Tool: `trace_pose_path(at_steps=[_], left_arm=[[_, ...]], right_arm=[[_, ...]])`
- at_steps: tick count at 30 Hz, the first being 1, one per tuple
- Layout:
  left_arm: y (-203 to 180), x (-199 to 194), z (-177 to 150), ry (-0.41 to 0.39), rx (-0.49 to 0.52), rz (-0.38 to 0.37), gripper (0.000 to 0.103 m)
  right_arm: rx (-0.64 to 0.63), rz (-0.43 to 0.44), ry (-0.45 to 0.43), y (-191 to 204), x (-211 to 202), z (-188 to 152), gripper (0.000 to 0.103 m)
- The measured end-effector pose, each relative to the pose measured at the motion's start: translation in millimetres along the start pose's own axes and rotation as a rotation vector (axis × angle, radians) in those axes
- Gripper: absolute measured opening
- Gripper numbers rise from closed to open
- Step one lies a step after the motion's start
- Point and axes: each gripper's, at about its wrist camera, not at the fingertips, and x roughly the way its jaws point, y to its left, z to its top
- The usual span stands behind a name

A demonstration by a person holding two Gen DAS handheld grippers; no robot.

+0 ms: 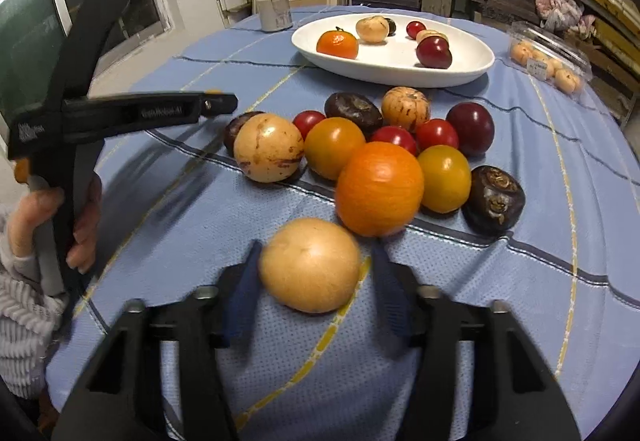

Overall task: Organize fruits
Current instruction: 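Carry both fruits onto the white plate and open both tools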

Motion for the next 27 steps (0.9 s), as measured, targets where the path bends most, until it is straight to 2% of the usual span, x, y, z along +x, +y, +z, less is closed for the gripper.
trace_pose_path(at_steps=[5, 10, 12, 16, 22, 27], left_arm=[[1, 1, -3, 0.007, -0.01, -0.005, 0.03], [1, -9, 6, -0.023, -0.029, -0.029, 0.03], [-1, -12, 18, -0.035, -0.036, -0.049, 0.03], [-13, -11, 53, -0.063, -0.007, -0.04, 0.03], [-24, 26, 108, -0.048, -0.014, -0.042, 0.03], [-27, 70, 137, 0.0, -0.018, -0.043, 0.03]], right_arm=[[0.024, 0.019, -0.01, -6, -6, -3, 0.046], [0.118, 0.095, -0.088, -24, -36, -3, 0.046], [0.137, 0.098, -0.123, -33, -51, 8, 0.046], [0.148, 0.032, -0.188, -55, -66, 52, 0.046], [0.189, 0.055, -0.16, -79, -23, 122, 0.046], [0.181, 0.073, -0.1, -81, 26, 158, 0.046]])
